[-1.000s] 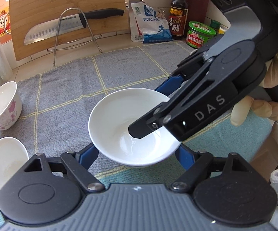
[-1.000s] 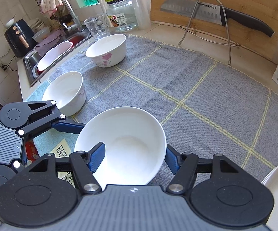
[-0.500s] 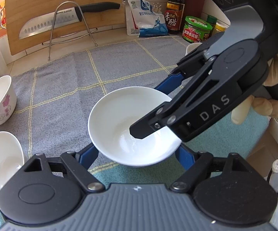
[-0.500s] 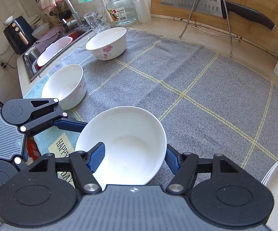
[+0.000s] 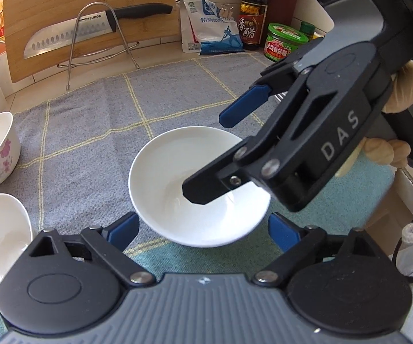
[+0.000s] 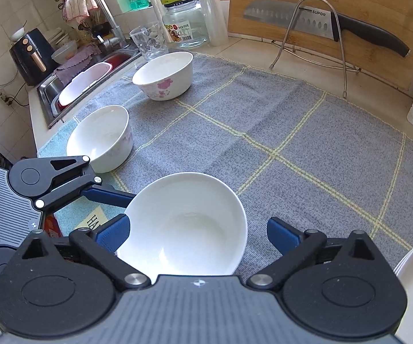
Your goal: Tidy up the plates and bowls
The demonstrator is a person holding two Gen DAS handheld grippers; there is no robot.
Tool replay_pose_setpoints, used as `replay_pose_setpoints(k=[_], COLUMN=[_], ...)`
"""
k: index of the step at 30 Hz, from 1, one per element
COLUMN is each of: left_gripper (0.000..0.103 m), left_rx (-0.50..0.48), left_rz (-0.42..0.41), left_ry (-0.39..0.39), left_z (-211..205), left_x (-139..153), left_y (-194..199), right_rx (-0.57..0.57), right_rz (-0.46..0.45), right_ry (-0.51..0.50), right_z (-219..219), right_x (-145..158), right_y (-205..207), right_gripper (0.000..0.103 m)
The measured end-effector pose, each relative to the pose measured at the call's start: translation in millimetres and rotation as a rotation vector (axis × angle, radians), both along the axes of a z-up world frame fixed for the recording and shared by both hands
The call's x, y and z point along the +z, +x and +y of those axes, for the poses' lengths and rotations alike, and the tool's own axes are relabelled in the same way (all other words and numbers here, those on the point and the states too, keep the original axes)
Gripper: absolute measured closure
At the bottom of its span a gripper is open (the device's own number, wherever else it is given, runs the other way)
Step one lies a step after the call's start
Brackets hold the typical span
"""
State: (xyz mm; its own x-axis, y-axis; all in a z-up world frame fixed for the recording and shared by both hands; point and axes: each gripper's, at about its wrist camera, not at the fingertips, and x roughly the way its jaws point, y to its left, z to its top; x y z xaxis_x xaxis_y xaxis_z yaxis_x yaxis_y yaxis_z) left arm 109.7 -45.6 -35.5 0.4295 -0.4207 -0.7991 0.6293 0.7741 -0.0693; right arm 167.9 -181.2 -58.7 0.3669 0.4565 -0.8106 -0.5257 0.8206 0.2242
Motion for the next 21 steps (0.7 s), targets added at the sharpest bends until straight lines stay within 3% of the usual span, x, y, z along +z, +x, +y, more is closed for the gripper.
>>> replay_pose_setpoints(k=[8,21], left_gripper=[0.007,0.007], left_rx=[0.039,0.270], left_rz=[0.003,-0.013], left_ry=[-0.015,0.027], left_z=[18.6,76.4], left_x=[3.5,2.5], left_y=[-9.0,-25.3], right_rx=[0.060,0.251], right_rz=[-0.055,-0.088], right_ry=[-0.037,-0.024], right_z=[15.6,79.8], right_x=[8.8,15.2], right_y=[3.3,26.0], right_gripper=[0.000,0.000])
